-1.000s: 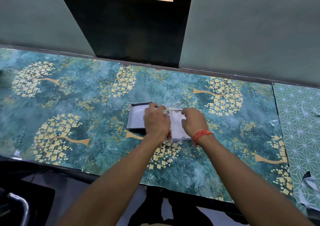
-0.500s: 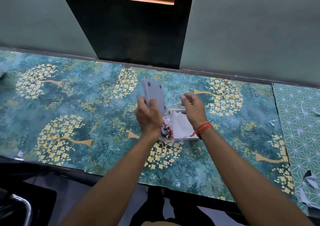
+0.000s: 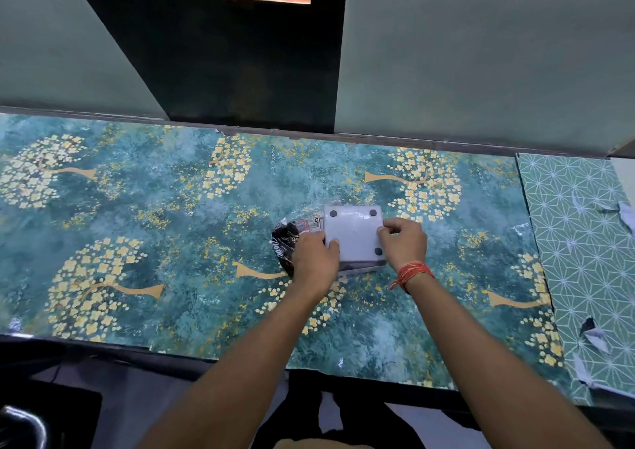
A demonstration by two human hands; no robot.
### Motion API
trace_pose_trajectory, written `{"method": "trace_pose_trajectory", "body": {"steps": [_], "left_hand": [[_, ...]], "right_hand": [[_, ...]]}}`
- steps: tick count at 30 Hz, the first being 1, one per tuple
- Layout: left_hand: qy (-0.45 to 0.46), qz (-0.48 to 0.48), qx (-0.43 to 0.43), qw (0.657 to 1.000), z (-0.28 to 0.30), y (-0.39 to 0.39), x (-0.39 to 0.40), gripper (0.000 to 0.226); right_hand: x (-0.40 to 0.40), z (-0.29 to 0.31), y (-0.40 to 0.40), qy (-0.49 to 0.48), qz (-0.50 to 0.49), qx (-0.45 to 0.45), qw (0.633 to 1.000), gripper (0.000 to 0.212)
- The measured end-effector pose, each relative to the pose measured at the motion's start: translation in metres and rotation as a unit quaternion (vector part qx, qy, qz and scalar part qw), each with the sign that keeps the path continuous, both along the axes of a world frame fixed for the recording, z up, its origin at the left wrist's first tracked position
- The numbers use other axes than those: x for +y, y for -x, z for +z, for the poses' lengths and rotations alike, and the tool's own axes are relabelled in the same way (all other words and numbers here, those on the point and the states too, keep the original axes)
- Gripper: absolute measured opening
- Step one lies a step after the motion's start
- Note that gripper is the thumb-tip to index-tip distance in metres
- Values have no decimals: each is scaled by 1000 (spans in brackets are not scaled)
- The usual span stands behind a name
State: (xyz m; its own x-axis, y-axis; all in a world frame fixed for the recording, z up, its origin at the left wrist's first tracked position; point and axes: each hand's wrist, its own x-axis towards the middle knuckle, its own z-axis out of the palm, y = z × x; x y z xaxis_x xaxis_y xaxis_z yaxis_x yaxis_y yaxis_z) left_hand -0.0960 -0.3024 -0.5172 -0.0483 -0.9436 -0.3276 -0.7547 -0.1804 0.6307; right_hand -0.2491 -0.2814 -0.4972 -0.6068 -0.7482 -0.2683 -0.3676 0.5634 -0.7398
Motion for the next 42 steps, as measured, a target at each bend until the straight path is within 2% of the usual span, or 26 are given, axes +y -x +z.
{"method": "trace_pose_trajectory", "body": {"steps": [11, 14, 18, 21, 23, 25, 26, 27, 29, 31, 32, 34, 36, 38, 40, 42], "left_hand": [[-35, 26, -26, 999, 10, -4, 6, 30], [-51, 24, -31, 998, 14, -4, 4, 23], [-79, 15, -49, 996, 9, -7, -3, 27], [-143, 29, 19, 989, 4, -10, -14, 26], [-194, 39, 35, 980, 11, -10, -23, 24], [-291, 65, 94, 950, 26, -6, -31, 22], [-353, 85, 145, 920, 34, -5, -35, 23], [-408, 111, 200, 884, 40, -4, -39, 29], [-494, 172, 285, 803, 44, -9, -48, 57], [-541, 226, 351, 730, 40, -16, -52, 82], [-547, 254, 376, 703, 36, -19, -53, 88], [-536, 286, 421, 673, 32, -21, -51, 79], [-501, 275, 458, 681, 30, -17, -49, 50], [-437, 275, 485, 706, 30, -12, -44, 36], [-343, 272, 489, 754, 30, -7, -40, 29], [-265, 233, 498, 792, 28, -4, -37, 25]], "right_hand": [[-4, -3, -2, -56, 80, 70, 993, 18], [-5, -6, -1, -71, 81, 75, 991, 19], [-6, -4, 3, -94, 66, 30, 993, 18], [-9, -4, 10, -110, 58, -19, 992, 10], [-10, -4, 17, -123, 56, -79, 988, 9], [-9, -2, 21, -141, 69, -157, 975, 11], [-6, 0, 22, -147, 79, -185, 969, 12], [-4, 1, 22, -148, 84, -195, 966, 13], [0, 4, 22, -130, 78, -194, 969, 18], [5, 6, 23, -65, 45, -213, 974, 25], [8, 8, 24, -16, 29, -248, 968, 30], [15, 13, 25, 85, 34, -313, 945, 37], [17, 17, 26, 153, 47, -340, 927, 36], [14, 19, 26, 178, 21, -352, 918, 27], [6, 20, 25, 135, -15, -369, 919, 17], [1, 16, 22, 51, -30, -391, 919, 41]]}}
